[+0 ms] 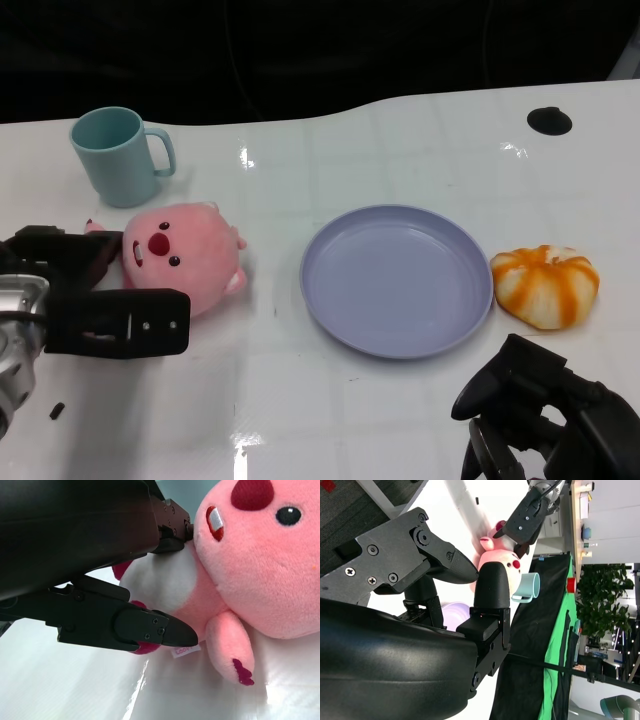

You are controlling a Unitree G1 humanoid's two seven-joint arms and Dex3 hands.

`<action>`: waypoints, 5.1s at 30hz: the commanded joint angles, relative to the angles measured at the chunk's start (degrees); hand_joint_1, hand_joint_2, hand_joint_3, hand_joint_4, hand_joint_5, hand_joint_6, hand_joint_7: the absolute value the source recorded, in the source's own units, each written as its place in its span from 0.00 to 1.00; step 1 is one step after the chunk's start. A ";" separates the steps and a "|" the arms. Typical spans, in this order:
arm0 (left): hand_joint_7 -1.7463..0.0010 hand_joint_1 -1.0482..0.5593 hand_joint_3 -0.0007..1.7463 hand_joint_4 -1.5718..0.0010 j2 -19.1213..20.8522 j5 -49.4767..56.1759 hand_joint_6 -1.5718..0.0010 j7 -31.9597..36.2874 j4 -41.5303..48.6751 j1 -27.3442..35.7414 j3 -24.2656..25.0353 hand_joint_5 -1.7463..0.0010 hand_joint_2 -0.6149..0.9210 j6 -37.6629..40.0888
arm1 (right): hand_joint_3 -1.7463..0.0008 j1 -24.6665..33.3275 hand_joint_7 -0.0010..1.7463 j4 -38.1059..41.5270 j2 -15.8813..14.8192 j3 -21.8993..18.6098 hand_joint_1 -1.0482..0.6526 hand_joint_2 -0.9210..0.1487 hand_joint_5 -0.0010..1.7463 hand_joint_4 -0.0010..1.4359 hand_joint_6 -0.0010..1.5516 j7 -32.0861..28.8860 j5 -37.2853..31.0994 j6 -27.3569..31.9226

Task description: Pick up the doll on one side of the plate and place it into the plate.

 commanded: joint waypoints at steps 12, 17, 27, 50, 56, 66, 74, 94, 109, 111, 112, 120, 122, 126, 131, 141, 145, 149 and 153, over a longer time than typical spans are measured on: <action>0.75 0.48 0.06 0.53 -4.49 -2.69 0.38 15.01 18.08 -2.82 -4.33 0.17 1.00 -9.11 | 0.36 0.33 0.89 -0.89 -0.39 0.14 0.46 0.30 1.00 0.43 0.32 -0.25 -0.23 0.26; 0.04 0.52 0.17 0.48 -4.55 -6.82 0.61 23.05 18.94 -1.52 -1.37 0.00 0.99 -11.69 | 0.36 0.28 0.88 -0.47 -0.42 0.12 0.46 0.30 1.00 0.43 0.32 -0.21 -0.43 -0.29; 0.00 0.56 0.43 0.42 -5.52 -18.21 0.54 29.14 15.26 1.27 8.46 0.00 0.88 -13.97 | 0.36 0.39 0.88 -0.77 -0.62 -0.14 0.46 0.31 1.00 0.43 0.32 -0.03 0.04 0.46; 0.00 0.55 0.55 0.42 -8.35 -11.66 0.56 16.88 -16.47 3.07 3.19 0.00 0.77 -6.90 | 0.37 0.07 0.87 -0.36 -0.34 0.66 0.46 0.30 1.00 0.43 0.33 -0.04 -0.73 0.20; 0.00 0.54 0.56 0.42 -13.67 -10.41 0.55 16.61 -14.79 0.35 0.35 0.00 0.76 -6.81 | 0.37 0.58 0.87 -0.63 -0.58 0.60 0.46 0.29 1.00 0.43 0.32 0.22 -0.64 0.11; 0.00 0.51 0.63 0.40 -21.25 -8.93 0.54 16.48 -7.56 -5.21 -2.67 0.00 0.73 -3.28 | 0.38 1.00 0.87 -0.93 -0.79 0.83 0.45 0.30 1.00 0.43 0.33 0.51 -0.73 -0.22; 0.00 0.52 0.46 0.45 -22.56 -8.72 0.59 13.25 -5.08 -7.79 -4.40 0.00 0.77 -1.13 | 0.38 0.96 0.87 -1.19 -0.67 0.90 0.46 0.30 1.00 0.43 0.33 0.43 -0.89 0.31; 1.00 0.09 0.21 1.00 -15.68 -5.24 0.93 -1.84 -17.68 -5.94 -8.10 0.96 1.00 0.63 | 0.36 0.45 0.87 -0.47 -0.55 0.24 0.47 0.30 1.00 0.43 0.33 0.44 -0.97 -0.35; 1.00 0.08 0.27 0.99 -7.70 -16.02 0.95 -9.51 -35.66 5.01 0.85 0.95 1.00 -3.59 | 0.36 -0.13 0.88 -0.39 -0.02 0.75 0.46 0.31 1.00 0.43 0.32 0.18 -1.00 0.50; 0.99 0.11 0.26 0.97 -7.26 -19.91 0.93 -10.38 -38.35 7.78 3.41 0.94 1.00 -4.19 | 0.36 -0.19 0.88 -0.31 -0.02 0.82 0.46 0.31 1.00 0.43 0.32 0.16 -1.13 0.39; 0.99 0.12 0.25 0.97 -7.35 -22.44 0.93 -10.64 -39.65 9.37 4.99 0.93 1.00 -4.58 | 0.36 -0.21 0.88 -0.19 -0.04 0.83 0.46 0.31 1.00 0.43 0.32 0.19 -1.19 0.19; 0.95 0.32 0.14 0.91 -9.05 -42.17 0.73 -12.05 -46.48 21.99 15.78 0.53 1.00 -11.07 | 0.36 -0.37 0.88 -0.12 -0.09 1.11 0.47 0.30 1.00 0.43 0.33 0.21 -1.30 0.19; 0.93 0.37 0.13 0.86 -9.49 -46.70 0.68 -12.90 -49.21 25.31 17.73 0.49 1.00 -9.83 | 0.37 -0.34 0.88 -0.17 -0.02 1.17 0.47 0.30 1.00 0.43 0.32 0.16 -1.23 0.28; 0.90 0.45 0.12 0.72 -10.14 -52.75 0.59 -12.90 -55.03 31.58 20.83 0.47 1.00 -7.57 | 0.37 -0.40 0.88 -0.12 0.02 1.28 0.46 0.30 1.00 0.43 0.32 0.02 -1.40 0.36; 0.84 0.53 0.17 0.60 -11.83 -60.02 0.48 -11.55 -62.06 38.87 23.76 0.42 0.99 0.32 | 0.37 -0.46 0.88 -0.20 -0.09 1.43 0.47 0.29 1.00 0.43 0.33 -0.19 -1.62 0.42; 0.41 0.64 0.69 0.54 -13.47 -64.61 0.53 -7.51 -74.65 48.99 25.52 0.15 0.74 15.14 | 0.36 -0.57 0.88 -0.22 0.00 1.72 0.47 0.30 1.00 0.43 0.33 -0.52 -1.81 0.90; 0.27 0.64 0.72 0.56 -13.76 -65.21 0.56 -6.55 -77.36 51.12 26.07 0.05 0.74 18.78 | 0.37 -0.66 0.88 -0.07 -0.13 1.42 0.47 0.30 1.00 0.43 0.32 -0.26 -1.49 0.77; 0.19 0.64 0.71 0.54 -14.23 -67.13 0.55 -5.81 -79.04 52.32 26.66 0.00 0.77 22.60 | 0.37 -0.66 0.88 0.23 -0.36 1.04 0.47 0.30 1.00 0.42 0.32 0.07 -1.44 0.15; 0.12 0.65 0.76 0.44 -13.46 -67.87 0.48 -7.41 -76.86 51.68 26.59 0.00 0.74 23.68 | 0.37 -0.45 0.87 0.23 -0.46 0.50 0.47 0.29 1.00 0.42 0.32 0.25 -1.06 0.26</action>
